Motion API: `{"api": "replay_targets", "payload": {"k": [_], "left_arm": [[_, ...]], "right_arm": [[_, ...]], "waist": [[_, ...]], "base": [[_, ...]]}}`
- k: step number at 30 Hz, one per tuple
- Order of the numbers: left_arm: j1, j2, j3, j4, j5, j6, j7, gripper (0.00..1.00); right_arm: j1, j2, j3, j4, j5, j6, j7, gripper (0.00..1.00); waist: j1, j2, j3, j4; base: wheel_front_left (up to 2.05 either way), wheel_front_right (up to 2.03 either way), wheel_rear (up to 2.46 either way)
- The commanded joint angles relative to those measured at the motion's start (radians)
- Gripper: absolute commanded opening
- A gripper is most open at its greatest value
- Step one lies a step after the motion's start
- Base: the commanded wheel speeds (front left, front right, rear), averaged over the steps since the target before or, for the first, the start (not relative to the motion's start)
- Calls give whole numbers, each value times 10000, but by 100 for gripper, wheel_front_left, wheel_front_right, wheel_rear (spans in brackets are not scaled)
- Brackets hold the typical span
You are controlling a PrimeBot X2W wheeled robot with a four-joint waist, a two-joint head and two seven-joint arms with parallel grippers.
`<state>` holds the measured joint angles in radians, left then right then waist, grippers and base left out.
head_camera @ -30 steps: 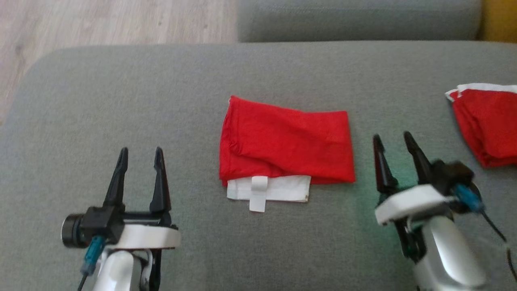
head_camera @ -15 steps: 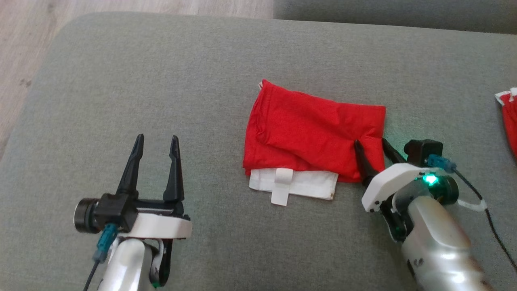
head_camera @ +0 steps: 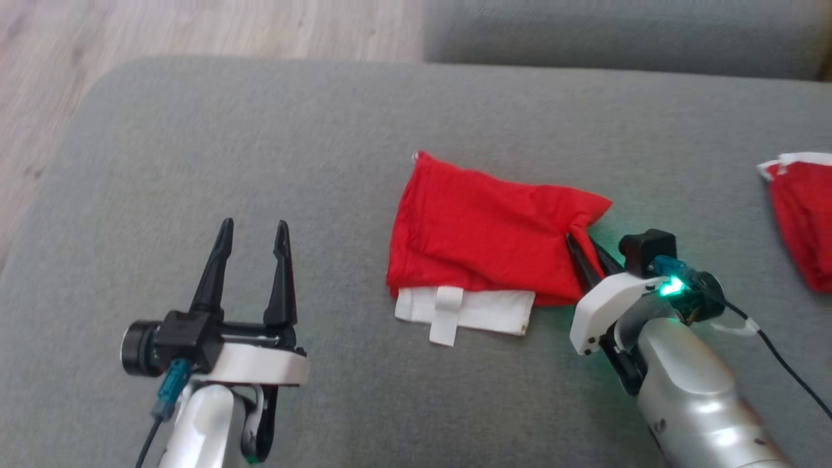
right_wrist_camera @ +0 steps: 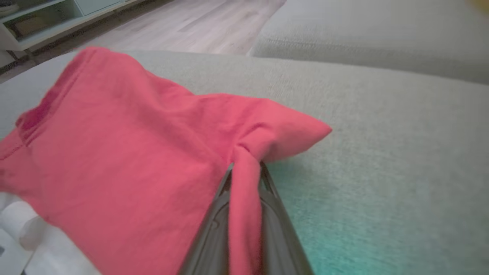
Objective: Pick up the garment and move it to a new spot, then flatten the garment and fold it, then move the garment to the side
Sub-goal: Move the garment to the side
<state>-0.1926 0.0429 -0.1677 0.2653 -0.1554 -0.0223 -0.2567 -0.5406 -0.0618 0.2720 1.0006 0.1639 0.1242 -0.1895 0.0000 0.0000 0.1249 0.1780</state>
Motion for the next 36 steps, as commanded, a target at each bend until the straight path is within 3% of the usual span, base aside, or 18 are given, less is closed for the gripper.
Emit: {"api": "replay_targets", "payload": {"k": [1, 8, 17, 20, 23, 36], "left_arm": [[-69, 74, 262, -257, 52, -35, -51, 100], [335, 74, 170, -401, -120, 14, -51, 100], [-27, 74, -311, -825, -195, 181, -51, 100], [-233, 74, -379, -888, -170, 163, -51, 100], [-648, 74, -437, -949, -98, 104, -51, 100], [-1393, 74, -251, -930, 77, -166, -51, 100]], "right_arm": [[-230, 116, 239, -258, -111, 65, -216, 0], [-241, -525, 902, -641, -686, 65, -358, 0], [-968, -2803, 1588, -1849, -768, 65, 211, 0], [-1190, -3370, 1568, -2126, -709, 65, 289, 0], [-1587, -4339, 1242, -2298, -627, 65, 416, 0], [-2633, -5912, -441, -1522, -1053, 65, 709, 0]], "waist": [[0, 0, -487, -453], [0, 0, -1248, -1500], [0, 0, -367, -2436], [0, 0, -30, -2520], [0, 0, 548, -2565], [0, 0, 1795, -2194]], "base": [[0, 0, 0], [0, 0, 0], [0, 0, 0], [0, 0, 0], [0, 0, 0], [0, 0, 0]]}}
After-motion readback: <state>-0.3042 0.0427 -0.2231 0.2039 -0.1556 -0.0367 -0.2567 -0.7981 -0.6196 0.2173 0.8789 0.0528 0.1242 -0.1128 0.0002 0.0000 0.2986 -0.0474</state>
